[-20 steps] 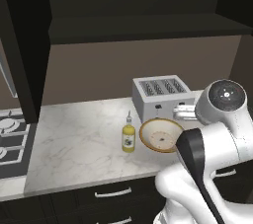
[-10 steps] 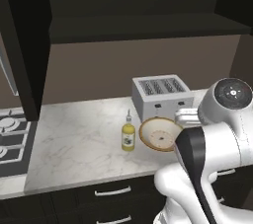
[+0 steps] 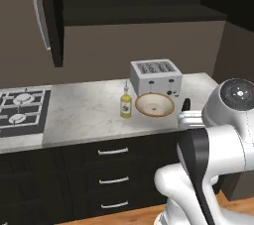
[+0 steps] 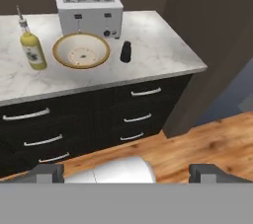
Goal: Retrieve the bottle and the shaker from the cabinet and place them next to the mixing bowl on the counter. Then add garlic from the fridge to the mixing bowl.
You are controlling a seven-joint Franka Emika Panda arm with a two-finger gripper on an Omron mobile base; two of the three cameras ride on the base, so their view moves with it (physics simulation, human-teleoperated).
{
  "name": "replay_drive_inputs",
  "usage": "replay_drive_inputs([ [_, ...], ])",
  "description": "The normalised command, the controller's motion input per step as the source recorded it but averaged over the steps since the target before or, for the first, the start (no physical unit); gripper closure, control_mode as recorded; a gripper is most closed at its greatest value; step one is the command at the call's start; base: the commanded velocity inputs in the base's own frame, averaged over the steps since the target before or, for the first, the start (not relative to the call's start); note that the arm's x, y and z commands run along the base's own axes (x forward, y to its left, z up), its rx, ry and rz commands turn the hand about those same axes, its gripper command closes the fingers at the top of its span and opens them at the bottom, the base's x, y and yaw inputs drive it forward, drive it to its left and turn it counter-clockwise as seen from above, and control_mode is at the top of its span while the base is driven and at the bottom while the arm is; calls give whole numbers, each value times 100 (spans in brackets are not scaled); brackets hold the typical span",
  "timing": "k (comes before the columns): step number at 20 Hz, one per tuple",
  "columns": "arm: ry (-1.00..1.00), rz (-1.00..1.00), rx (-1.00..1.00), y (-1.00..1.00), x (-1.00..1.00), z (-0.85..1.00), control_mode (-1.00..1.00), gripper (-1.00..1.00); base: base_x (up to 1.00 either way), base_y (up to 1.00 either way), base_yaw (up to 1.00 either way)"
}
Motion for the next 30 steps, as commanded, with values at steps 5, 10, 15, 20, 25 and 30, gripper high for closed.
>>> replay_drive_inputs([
  [5, 0, 0, 0, 0, 0, 0, 100, -100, -69, 55, 9],
  [10, 0, 0, 0, 0, 0, 0, 100, -100, -57, 73, 15],
  [15, 0, 0, 0, 0, 0, 0, 100, -100, -46, 82, 15],
  [20, 0, 0, 0, 0, 0, 0, 100, -100, -38, 80, 16],
  [25, 0, 0, 0, 0, 0, 0, 100, -100, -30, 79, 18],
  [30, 0, 0, 0, 0, 0, 0, 100, -100, -9, 76, 25],
])
